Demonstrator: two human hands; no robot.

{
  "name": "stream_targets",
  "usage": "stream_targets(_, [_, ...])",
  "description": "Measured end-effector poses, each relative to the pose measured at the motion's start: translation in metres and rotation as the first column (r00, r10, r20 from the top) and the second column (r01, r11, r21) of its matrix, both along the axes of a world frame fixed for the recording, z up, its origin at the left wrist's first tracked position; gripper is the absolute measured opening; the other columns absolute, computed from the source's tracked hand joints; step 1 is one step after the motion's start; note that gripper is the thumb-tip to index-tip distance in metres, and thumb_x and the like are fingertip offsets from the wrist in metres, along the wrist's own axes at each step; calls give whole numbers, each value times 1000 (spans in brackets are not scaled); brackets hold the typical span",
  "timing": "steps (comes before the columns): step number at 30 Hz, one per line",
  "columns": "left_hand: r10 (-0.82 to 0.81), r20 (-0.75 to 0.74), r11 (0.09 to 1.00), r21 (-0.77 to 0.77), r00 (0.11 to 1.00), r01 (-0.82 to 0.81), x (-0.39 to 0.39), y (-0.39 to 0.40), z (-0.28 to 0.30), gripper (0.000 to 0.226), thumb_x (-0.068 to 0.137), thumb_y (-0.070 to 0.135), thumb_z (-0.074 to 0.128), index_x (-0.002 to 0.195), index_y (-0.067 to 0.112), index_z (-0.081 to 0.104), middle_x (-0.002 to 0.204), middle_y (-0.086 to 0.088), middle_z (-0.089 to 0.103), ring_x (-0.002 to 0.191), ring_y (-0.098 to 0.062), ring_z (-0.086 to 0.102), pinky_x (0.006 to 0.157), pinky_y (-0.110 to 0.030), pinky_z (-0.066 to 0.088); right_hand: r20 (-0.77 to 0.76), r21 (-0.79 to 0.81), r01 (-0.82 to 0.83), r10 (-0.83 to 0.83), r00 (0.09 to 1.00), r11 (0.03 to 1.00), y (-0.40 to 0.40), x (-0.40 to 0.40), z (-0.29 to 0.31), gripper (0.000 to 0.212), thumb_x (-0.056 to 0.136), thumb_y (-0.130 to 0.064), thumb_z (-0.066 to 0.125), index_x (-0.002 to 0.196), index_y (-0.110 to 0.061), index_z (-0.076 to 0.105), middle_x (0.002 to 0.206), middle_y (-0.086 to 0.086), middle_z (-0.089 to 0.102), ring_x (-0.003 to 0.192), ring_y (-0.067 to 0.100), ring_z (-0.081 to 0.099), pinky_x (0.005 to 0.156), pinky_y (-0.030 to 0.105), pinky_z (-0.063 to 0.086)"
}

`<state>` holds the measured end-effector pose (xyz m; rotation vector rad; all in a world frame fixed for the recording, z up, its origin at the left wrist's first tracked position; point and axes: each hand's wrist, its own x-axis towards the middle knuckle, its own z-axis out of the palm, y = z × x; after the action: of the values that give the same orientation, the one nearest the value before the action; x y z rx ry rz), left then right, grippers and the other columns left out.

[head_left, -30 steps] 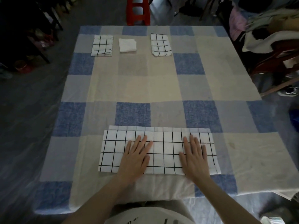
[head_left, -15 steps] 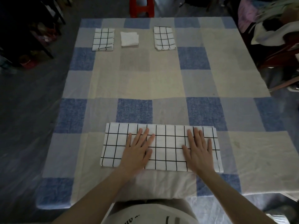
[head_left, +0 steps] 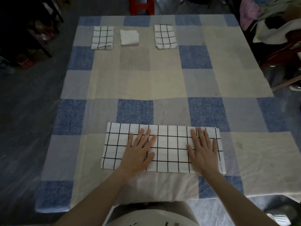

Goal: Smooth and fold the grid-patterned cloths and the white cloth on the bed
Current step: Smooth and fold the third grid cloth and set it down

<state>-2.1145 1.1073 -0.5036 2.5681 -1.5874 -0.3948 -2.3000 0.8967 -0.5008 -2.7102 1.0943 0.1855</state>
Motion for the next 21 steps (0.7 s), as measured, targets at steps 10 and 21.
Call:
stream_targets(10, [-133, 47, 991, 11, 990, 133, 6, 18, -3, 60, 101, 41, 30, 155, 28, 9, 163, 1, 0, 150, -19, -6, 118, -53, 9, 62, -72, 120, -116, 991, 990, 32, 39, 26, 61, 96, -46, 25, 149, -17, 23, 160, 14, 7, 149, 27, 0, 116, 59, 2])
stream_targets(21, [-141, 47, 990, 15, 989, 140, 10, 17, -5, 54, 101, 36, 27, 154, 26, 19, 162, 1, 13, 150, -18, 5, 117, -52, 15, 60, 62, -185, 182, 982, 981, 95, 69, -2, 60, 99, -46, 19, 154, -26, 8, 162, -2, 1, 149, 14, -5, 119, 44, 0])
